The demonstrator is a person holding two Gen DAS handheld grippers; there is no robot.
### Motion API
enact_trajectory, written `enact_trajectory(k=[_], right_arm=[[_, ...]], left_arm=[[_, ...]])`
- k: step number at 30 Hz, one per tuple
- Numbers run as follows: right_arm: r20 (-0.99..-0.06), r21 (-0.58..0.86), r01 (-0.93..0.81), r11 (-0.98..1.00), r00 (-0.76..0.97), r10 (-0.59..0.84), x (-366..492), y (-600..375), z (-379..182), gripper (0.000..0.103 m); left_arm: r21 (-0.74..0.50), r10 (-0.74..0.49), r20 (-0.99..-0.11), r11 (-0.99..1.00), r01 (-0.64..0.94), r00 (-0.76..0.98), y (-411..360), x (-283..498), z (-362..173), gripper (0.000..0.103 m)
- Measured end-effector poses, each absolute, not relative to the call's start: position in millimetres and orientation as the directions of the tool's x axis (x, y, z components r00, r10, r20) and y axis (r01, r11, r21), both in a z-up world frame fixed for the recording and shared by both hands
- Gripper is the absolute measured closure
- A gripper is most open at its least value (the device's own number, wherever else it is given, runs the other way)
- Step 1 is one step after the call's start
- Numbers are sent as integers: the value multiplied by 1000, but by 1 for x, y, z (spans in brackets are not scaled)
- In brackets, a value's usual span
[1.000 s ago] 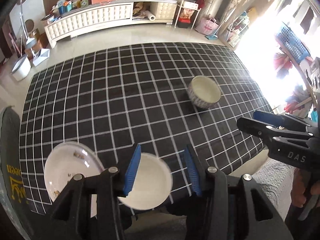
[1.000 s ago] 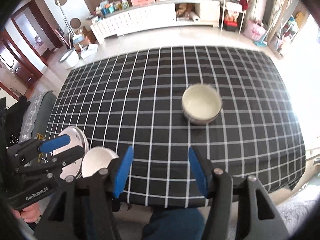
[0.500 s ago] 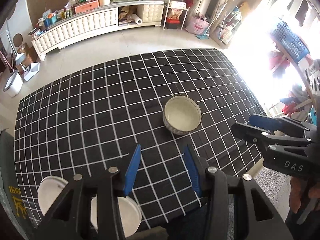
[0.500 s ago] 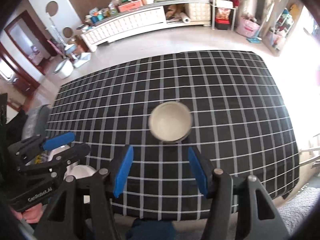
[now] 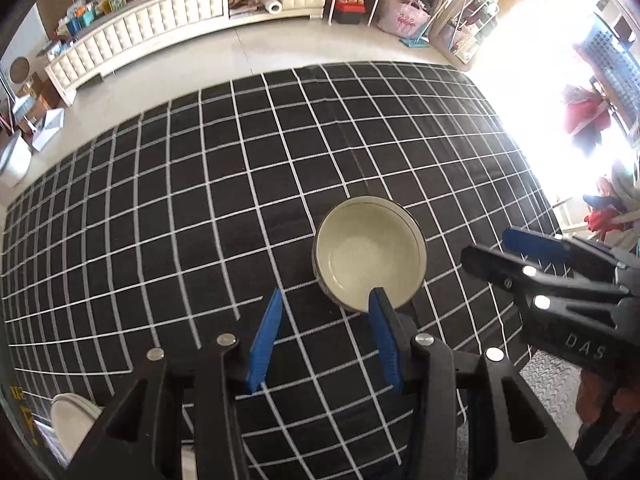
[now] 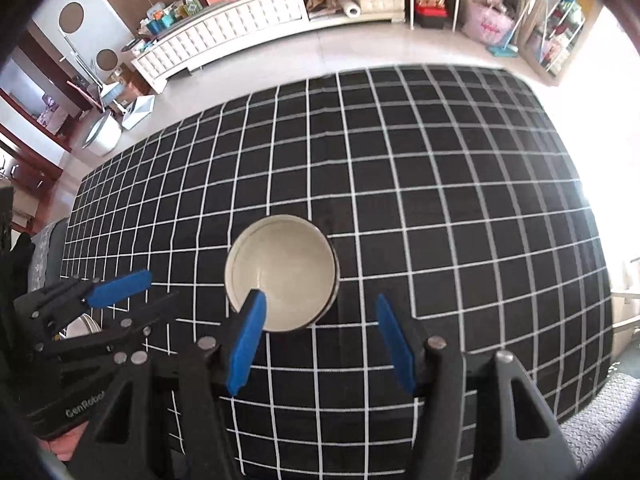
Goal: Organize plates and bowls
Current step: 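Move the right tool to the blue-patterned bowl and grip its rim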
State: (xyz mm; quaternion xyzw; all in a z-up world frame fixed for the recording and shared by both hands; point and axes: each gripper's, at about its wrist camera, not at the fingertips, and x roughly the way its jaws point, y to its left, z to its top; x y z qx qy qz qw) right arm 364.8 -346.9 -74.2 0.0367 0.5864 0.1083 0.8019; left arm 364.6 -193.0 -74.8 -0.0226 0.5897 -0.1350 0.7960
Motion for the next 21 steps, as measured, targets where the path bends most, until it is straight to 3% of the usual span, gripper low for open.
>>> enact_trajectory(k=[9,13,17,19,21], right_arm=[[-935,196,-139,971,271,228,392,-349,-101,41],[-946,174,-130,976,252,202,400,-348,-114,54],[-953,184,-132,974,219,210,404,-347,-128,69],[-955,183,-137,974,212,209,403,-346,-131,82],[-955,183,-135,974,210,209,402,-348,-134,87]], left_arm=[[-222,-251,-947,962,157,200,-204,396,-122,62],[-218,-247,-952,962,163,183,-210,399,-135,74],[-208,-237,-954,964,168,184,-213,402,-141,81],[-205,-234,-955,964,169,181,-214,403,-143,83],[-201,-232,-957,963,178,174,-215,404,-144,84]])
